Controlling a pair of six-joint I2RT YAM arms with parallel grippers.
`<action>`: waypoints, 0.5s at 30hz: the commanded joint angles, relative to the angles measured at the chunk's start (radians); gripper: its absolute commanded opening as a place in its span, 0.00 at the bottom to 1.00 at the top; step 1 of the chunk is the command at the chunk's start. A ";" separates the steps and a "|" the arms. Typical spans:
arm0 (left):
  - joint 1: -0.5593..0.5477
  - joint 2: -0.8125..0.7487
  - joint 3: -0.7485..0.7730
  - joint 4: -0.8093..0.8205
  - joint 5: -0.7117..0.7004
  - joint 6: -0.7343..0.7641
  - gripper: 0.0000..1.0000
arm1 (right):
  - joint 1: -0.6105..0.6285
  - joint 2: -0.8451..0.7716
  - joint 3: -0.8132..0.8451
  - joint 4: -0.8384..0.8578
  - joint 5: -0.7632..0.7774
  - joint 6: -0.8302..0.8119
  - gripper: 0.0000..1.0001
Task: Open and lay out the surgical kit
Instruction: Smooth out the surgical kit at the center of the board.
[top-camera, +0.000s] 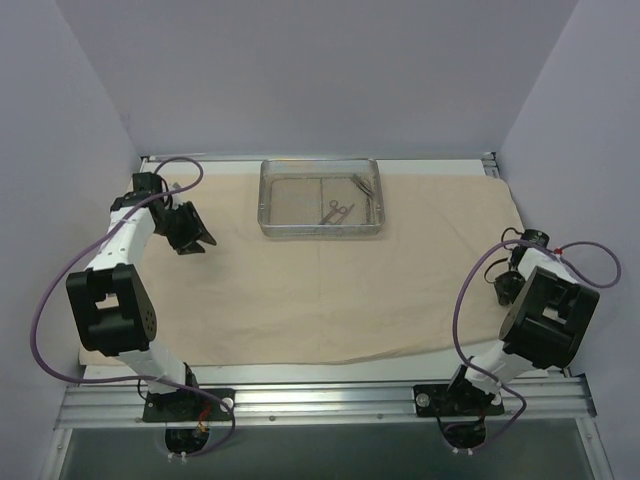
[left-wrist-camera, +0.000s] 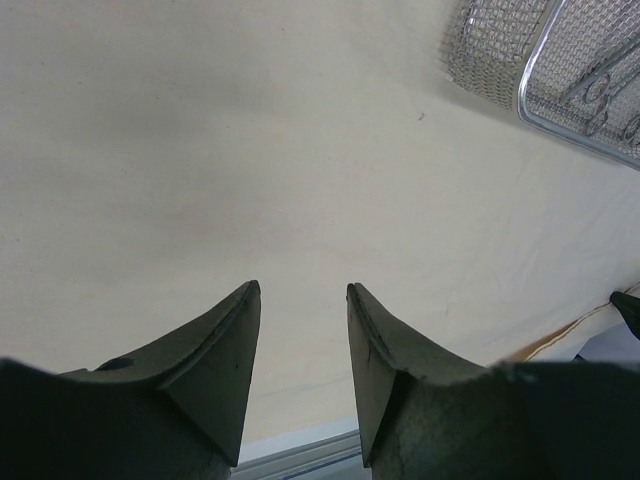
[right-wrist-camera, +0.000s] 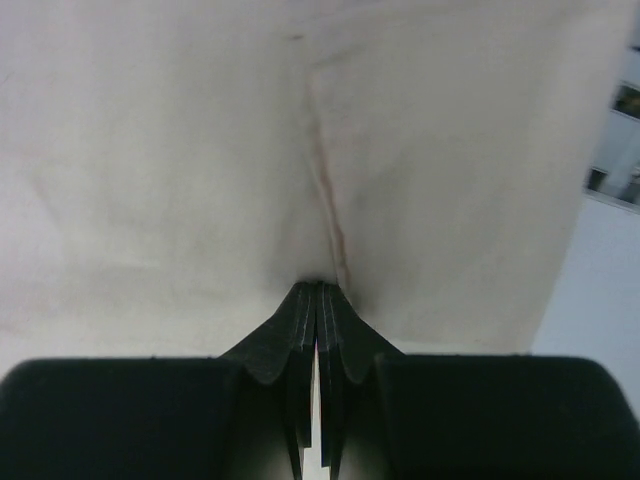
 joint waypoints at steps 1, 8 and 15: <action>-0.001 -0.047 0.002 0.040 0.029 -0.002 0.49 | -0.047 0.002 -0.036 -0.164 0.191 0.112 0.00; -0.010 -0.064 0.016 0.044 0.034 -0.004 0.50 | -0.016 -0.094 -0.005 -0.419 0.252 0.190 0.00; -0.137 -0.138 -0.002 0.058 0.023 0.071 0.52 | 0.053 -0.381 0.054 -0.610 0.160 0.153 0.00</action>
